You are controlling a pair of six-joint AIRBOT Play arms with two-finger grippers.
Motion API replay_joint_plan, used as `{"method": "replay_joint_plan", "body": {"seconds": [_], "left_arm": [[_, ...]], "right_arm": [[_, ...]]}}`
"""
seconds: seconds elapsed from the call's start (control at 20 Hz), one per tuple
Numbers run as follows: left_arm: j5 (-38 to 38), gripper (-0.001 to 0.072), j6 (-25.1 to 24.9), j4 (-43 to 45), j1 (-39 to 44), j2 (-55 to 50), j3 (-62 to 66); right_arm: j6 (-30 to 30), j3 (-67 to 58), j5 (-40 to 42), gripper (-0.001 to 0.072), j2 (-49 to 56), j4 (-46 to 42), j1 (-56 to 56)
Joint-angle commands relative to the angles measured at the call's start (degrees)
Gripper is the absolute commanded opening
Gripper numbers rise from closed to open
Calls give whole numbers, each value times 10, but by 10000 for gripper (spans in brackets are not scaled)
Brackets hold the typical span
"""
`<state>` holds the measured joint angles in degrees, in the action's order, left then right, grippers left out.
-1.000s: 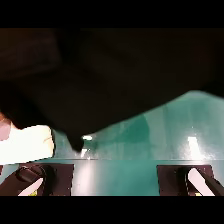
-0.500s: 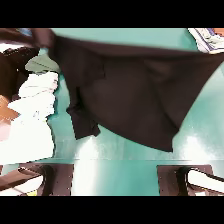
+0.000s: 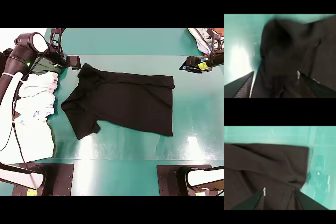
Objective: Fold the shirts.
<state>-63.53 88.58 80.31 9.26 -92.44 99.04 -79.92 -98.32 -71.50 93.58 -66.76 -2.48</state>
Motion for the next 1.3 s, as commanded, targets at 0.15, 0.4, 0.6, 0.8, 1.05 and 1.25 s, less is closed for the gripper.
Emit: {"method": "replay_joint_plan", "body": {"seconds": [0.15,0.4,0.6,0.8,1.05,1.25], "left_arm": [[-159,644,-16,16,-77,46,-14],[-147,644,-16,10,-97,104,-214],[-85,645,-16,2,-97,108,-313],[-40,644,-16,-22,-97,108,-360],[30,643,-16,-45,-97,106,-379],[24,28,-16,-47,-97,106,-378]], "right_arm": [[52,52,-99,409,-70,-3,-45],[69,255,-70,409,-183,-2,-85],[70,338,-59,409,-222,-3,-79],[70,363,-58,409,-237,-3,-79],[69,409,-52,409,-257,-4,-91],[69,457,-62,413,-257,-3,-105]]}}
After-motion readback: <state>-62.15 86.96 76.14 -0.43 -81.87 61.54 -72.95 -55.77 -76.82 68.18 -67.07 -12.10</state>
